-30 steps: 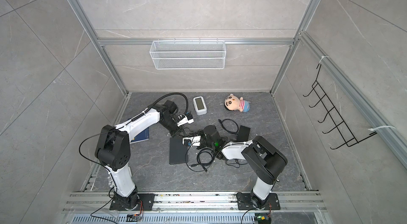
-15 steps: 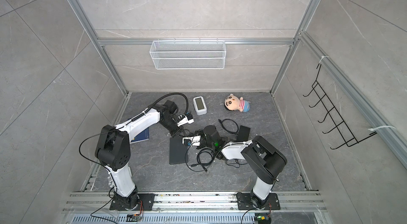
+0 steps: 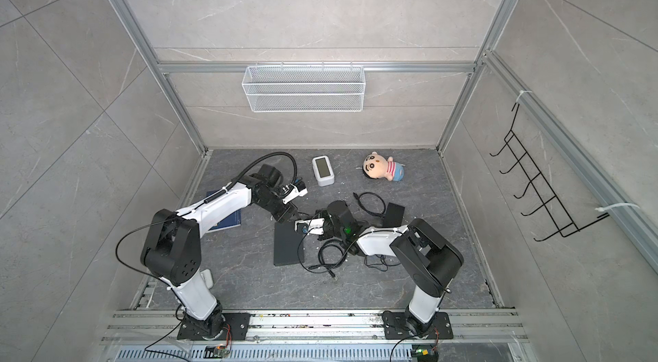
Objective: Insert the plug into the switch port
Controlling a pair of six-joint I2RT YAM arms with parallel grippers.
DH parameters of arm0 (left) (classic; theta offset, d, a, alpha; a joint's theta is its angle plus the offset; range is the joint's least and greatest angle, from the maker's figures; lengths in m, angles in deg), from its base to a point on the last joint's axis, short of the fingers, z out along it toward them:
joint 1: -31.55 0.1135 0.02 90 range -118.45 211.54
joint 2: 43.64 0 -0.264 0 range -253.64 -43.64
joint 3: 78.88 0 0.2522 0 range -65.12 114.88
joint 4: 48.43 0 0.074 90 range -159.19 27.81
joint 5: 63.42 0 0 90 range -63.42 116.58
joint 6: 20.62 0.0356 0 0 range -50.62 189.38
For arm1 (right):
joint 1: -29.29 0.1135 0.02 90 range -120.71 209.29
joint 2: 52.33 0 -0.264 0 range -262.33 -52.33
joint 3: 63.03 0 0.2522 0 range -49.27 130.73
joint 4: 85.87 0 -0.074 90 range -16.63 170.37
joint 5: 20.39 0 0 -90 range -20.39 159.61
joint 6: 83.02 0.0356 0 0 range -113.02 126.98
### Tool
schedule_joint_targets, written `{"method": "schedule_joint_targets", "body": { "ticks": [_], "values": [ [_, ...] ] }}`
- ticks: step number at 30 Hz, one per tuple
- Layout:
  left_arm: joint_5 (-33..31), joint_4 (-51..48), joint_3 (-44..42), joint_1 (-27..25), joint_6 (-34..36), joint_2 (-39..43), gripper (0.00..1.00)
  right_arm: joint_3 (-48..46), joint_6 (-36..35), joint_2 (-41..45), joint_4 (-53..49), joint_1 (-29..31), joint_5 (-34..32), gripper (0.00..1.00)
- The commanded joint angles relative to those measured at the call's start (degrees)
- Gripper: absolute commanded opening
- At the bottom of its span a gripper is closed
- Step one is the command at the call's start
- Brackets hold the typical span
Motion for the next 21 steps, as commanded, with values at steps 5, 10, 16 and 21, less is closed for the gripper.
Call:
{"method": "schedule_joint_targets", "body": {
  "ticks": [5, 10, 16, 21],
  "values": [
    [-14.26, 16.39, -7.29, 3.39, -23.20, 8.00, 0.46, 5.38, -3.08, -2.68, -15.78, -1.63, -1.61, 0.04],
    [-19.20, 20.09, -15.00, 3.26, -32.33, 8.79, 0.43, 9.23, -1.58, -4.28, -25.48, -1.64, 0.72, 0.05],
    [-17.58, 23.60, -22.64, 3.15, -39.80, 10.41, 0.42, 15.06, -1.70, -8.69, -37.48, -1.35, -0.21, 0.04],
    [-16.13, 24.53, -26.50, 2.74, -42.59, 12.81, 0.42, 18.58, -0.61, -11.17, -44.19, -1.10, 0.03, 0.05]
  ]
}}
